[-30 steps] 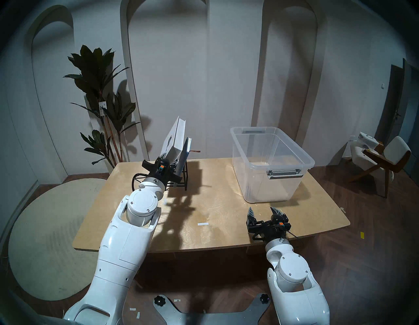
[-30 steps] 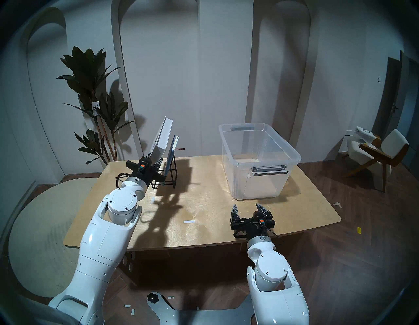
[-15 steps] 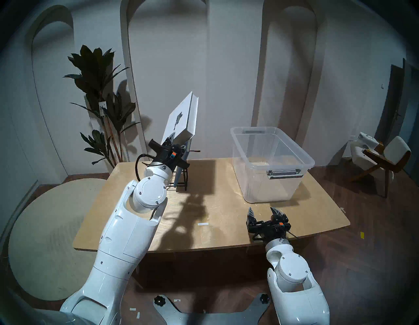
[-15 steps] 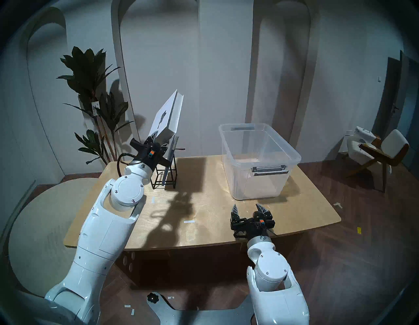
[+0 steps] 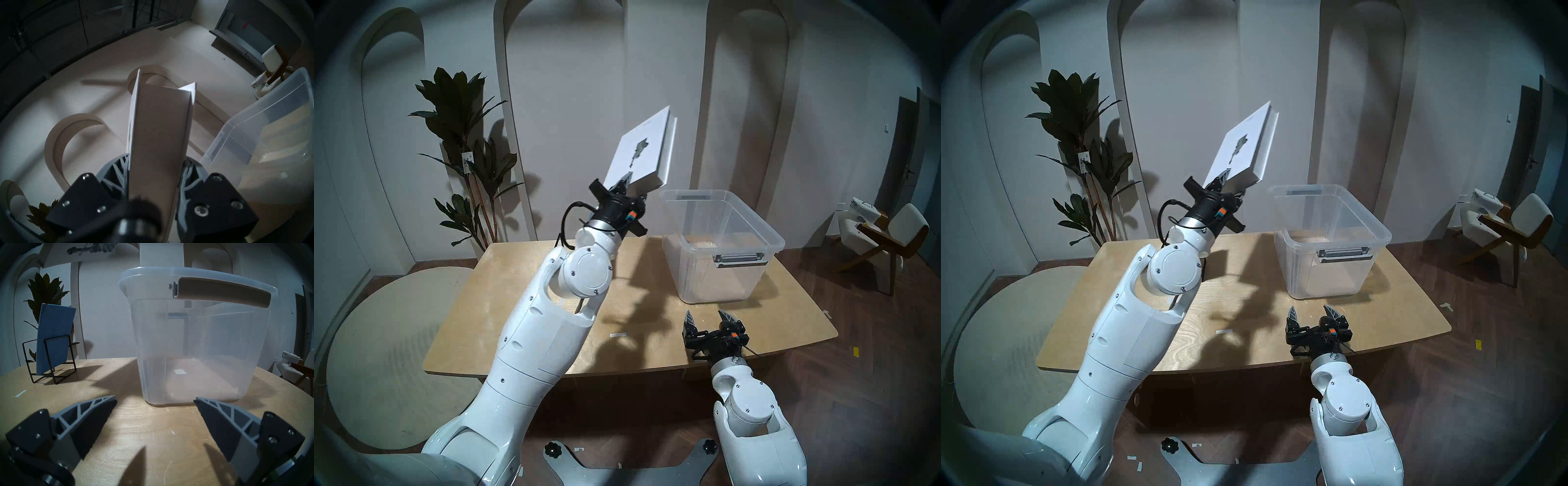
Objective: Pack the books into the storage box
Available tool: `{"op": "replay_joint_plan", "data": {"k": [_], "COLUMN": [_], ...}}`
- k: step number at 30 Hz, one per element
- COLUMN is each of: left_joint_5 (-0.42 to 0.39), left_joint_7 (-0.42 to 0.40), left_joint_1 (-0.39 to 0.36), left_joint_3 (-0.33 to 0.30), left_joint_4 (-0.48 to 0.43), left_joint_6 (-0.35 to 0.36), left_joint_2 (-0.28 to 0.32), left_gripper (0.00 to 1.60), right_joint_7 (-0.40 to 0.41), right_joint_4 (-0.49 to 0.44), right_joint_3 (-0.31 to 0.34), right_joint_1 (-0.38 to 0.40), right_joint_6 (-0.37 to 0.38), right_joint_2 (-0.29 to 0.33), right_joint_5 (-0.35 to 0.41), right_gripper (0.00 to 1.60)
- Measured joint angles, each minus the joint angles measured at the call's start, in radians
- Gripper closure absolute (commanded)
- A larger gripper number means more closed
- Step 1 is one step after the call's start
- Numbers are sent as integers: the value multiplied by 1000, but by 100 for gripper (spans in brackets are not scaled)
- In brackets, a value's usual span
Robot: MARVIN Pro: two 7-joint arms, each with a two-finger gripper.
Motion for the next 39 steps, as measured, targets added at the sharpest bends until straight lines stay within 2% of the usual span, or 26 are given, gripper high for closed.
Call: {"op": "replay_joint_plan", "data": {"k": [8,16,29,39], "left_joint_5": [117,259,418,505], "left_joint_7": [-76,-160,-279,-340], "left_joint_1": [-64,-130,-230,-303], "left_joint_3": [81,146,150,130], "left_joint_4": [31,127,303,458], "left_joint_6": [34,53,95,119], "left_joint_2": [-77,-157,-282,-377], "left_gripper": [160,160,160,160], "right_joint_7": [0,0,0,0], "right_joint_4": [2,3,4,4], "right_joint_3": [0,0,0,0], "right_joint_1": [1,1,2,2], "right_joint_6": [0,0,0,0], "right_joint_2": [0,0,0,0], "right_joint_5": [0,0,0,0], "right_gripper": [0,0,0,0]}}
